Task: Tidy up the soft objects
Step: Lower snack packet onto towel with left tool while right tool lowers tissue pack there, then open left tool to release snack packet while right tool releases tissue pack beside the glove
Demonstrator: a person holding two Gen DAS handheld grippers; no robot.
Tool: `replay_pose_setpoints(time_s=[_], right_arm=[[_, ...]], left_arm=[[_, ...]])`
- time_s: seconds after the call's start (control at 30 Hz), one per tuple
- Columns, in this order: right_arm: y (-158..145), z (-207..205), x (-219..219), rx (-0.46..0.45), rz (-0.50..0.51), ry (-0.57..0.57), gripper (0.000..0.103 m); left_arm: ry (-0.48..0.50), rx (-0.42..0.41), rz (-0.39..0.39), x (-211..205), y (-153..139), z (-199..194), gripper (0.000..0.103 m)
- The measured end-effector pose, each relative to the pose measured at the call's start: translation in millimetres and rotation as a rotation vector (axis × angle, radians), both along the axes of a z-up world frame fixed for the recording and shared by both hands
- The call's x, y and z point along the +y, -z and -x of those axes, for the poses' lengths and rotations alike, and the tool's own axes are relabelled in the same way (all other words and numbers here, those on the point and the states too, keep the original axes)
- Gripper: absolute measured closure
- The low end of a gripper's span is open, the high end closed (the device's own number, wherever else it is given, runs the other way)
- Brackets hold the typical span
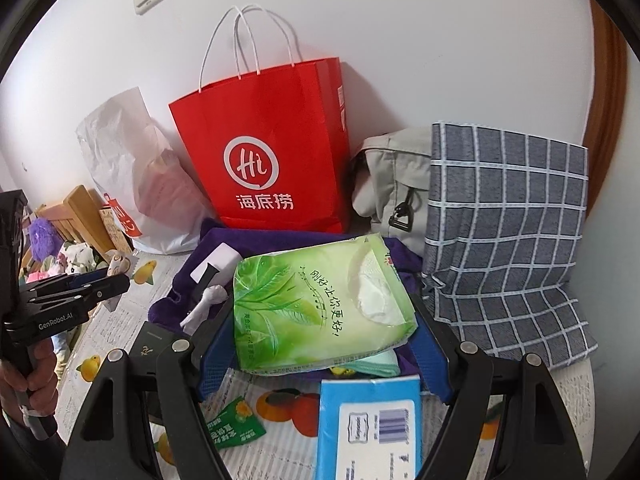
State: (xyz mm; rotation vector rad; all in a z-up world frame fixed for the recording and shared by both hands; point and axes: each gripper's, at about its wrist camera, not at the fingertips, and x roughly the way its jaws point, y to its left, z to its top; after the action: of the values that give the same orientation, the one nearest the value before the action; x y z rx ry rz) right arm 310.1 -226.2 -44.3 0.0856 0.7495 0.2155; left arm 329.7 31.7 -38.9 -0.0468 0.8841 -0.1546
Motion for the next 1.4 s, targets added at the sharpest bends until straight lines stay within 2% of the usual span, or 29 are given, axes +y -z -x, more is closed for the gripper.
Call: replay_pose_setpoints(time_s=[0.33,0.8,1.0,1.27,1.4], right_arm=[[6.2,-31.4,19.5,0.005,-0.005,-0.059,0.025],[75.0,-76.1,30.4,0.181,-0.031,-0.119,0.025],[101.2,-87.5,41.3,0.275,0.009,-0.127,0.025],[111.4,-89.0,52.2,0.301,0.079,-0.148,0.024],[113.9,-92.1,54.6,0.304,0.086,-0.141,0.017]], left_arm=[[0.021,0.022,0.027,-7.1,8.8,-36.7,0.068],[0.038,0.133,-0.009,-15.9,57.8,-72.8,0.068],[0.017,0.178,-0.023,-12.1,72.5,-80.1,0.068],[0.009,0.236,-0.032,-15.7,91.4,-87.4,0.067],[0.002,0.247,-0.028,-13.5,95.8,-89.2,0.067]])
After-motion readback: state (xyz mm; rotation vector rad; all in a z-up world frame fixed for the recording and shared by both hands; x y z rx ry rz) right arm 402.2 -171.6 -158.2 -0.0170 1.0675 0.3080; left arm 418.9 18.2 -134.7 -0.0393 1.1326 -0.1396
